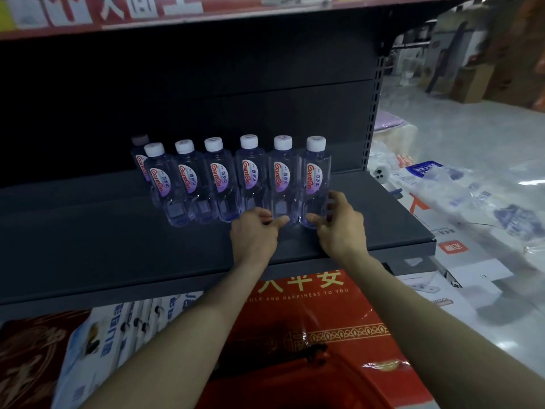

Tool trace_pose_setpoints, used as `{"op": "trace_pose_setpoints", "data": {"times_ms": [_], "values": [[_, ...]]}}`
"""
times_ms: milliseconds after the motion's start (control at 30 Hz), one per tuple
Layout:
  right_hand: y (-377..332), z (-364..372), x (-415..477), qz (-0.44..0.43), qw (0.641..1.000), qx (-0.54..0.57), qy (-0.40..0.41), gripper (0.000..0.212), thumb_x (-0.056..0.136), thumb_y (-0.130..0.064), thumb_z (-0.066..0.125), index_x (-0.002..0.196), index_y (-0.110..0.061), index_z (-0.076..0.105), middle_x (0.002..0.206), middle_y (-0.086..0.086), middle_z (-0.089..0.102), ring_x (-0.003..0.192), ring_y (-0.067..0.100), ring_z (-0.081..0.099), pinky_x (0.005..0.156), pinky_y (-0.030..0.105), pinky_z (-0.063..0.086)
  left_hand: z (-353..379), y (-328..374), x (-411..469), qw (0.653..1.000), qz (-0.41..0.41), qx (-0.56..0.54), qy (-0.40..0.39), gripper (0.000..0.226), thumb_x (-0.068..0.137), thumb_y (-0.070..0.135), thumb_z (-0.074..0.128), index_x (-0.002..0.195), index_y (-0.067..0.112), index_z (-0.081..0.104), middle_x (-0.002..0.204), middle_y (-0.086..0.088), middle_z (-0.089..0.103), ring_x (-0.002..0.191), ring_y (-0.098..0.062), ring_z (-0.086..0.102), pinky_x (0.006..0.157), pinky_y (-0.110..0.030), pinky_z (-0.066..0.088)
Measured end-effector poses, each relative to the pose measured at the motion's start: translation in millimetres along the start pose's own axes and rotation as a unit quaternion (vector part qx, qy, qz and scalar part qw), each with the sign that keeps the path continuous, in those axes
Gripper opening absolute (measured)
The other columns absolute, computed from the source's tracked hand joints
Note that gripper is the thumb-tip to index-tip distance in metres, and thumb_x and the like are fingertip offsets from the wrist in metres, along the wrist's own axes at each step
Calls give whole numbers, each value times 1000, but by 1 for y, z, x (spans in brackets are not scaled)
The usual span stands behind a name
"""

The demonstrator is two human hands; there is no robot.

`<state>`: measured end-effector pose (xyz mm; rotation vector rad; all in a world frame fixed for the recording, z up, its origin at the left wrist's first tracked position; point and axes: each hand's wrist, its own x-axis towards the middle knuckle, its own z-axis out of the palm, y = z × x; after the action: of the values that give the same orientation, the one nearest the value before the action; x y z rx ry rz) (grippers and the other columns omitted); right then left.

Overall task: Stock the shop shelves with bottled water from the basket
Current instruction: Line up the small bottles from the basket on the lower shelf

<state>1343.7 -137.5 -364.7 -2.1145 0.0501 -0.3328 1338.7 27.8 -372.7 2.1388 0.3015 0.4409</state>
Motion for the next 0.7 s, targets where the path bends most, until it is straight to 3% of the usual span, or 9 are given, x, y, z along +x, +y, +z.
{"op": "trace_pose_setpoints", "data": {"times_ms": [133, 233, 533, 700], "values": [[2, 11, 9, 2, 993, -115, 24, 48, 97, -48, 65, 139, -40, 44, 125, -6, 71, 113, 28, 67, 80, 40, 48, 7, -1, 7, 999, -31, 23, 18, 29, 86, 50, 80, 99, 26, 74, 89, 15, 70, 90, -7, 68, 74, -25, 46], [0, 14, 14, 11, 987, -158, 14, 47, 99, -57, 56, 141, -42, 41, 122, -1, 72, 111, 31, 67, 76, 37, 40, 10, 1, 9, 997, -49, 41, 32, 32, 83, 58, 79, 97, 29, 73, 93, 14, 73, 90, -8, 66, 73, -29, 46], [11, 18, 20, 0, 981, -195, -7, 56, 99, -62, 49, 147, -48, 24, 121, 4, 70, 109, 33, 65, 74, 40, 41, 13, 5, 6, 994, -45, 86, 48, 34, 85, 64, 73, 98, 32, 70, 98, 13, 73, 99, -15, 68, 80, -34, 48], [11, 19, 17, 14, 989, -143, 32, 45, 96, -60, 58, 127, -30, 47, 127, -6, 67, 118, 25, 64, 83, 43, 47, 10, 7, 7, 993, -41, 105, 34, 36, 85, 67, 70, 98, 33, 69, 99, 13, 74, 101, -17, 69, 81, -34, 51]]}}
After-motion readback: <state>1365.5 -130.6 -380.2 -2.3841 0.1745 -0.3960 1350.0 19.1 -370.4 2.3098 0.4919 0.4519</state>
